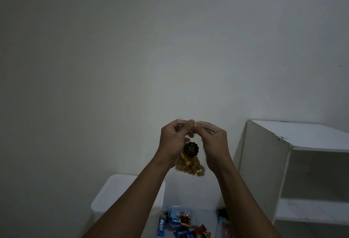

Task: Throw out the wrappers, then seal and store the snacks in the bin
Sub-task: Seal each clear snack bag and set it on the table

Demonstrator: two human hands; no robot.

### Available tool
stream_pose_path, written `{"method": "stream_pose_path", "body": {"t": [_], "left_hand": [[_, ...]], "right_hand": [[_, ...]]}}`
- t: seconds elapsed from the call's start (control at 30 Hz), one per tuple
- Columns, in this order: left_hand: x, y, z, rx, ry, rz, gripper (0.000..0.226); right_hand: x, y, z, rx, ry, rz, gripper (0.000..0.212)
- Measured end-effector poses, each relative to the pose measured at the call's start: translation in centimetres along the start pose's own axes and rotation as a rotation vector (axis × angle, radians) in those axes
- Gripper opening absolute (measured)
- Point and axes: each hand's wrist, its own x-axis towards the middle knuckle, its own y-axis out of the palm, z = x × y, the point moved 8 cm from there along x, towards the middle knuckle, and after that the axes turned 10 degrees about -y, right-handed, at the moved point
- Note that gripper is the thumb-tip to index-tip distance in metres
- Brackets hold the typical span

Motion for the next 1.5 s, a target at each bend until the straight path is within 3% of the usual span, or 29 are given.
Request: {"method": "stream_pose_path", "body": {"t": [0.27, 0.43, 0.63, 0.83, 0.97, 1.17, 1.5], "left_hand": [[-0.8, 0.1, -1.7, 0.048, 0.142, -0.189, 0.022], [-0.6, -0.2, -1.9, 0.038, 0.142, -0.196, 0.022], [-0.3, 0.3, -1.4, -0.042, 0.086, -0.175, 0.025], [-0.2, 0.4, -1.5, -0.116, 0.070, -0.141, 0.030], [-0.1, -0.2, -1.5, -0.069, 0.096, -0.205, 0.029], [0.1, 0.8, -0.8, -0.038, -0.012, -0.005, 0.021], [0.1, 0.3, -0.9, -0.001, 0.007, -0.133, 0.017]], "right_hand": [[0.2, -1.1, 0.7, -0.035, -0.072, -0.189, 0.007], [0.6, -3.0, 0.1, 0.020, -0.048, -0.295, 0.001], [0.6, -3.7, -0.8, 0.087, 0.025, -0.413, 0.013], [0.7, -3.9, -0.3, 0.092, 0.003, -0.389, 0.018], [0.6, -1.8, 0.0, 0.005, -0.012, -0.210, 0.022], [0.5, -0.8, 0.0, -0.070, -0.051, -0.094, 0.017], [0.7, -0.9, -0.7, -0.053, 0.008, -0.224, 0.023]]}}
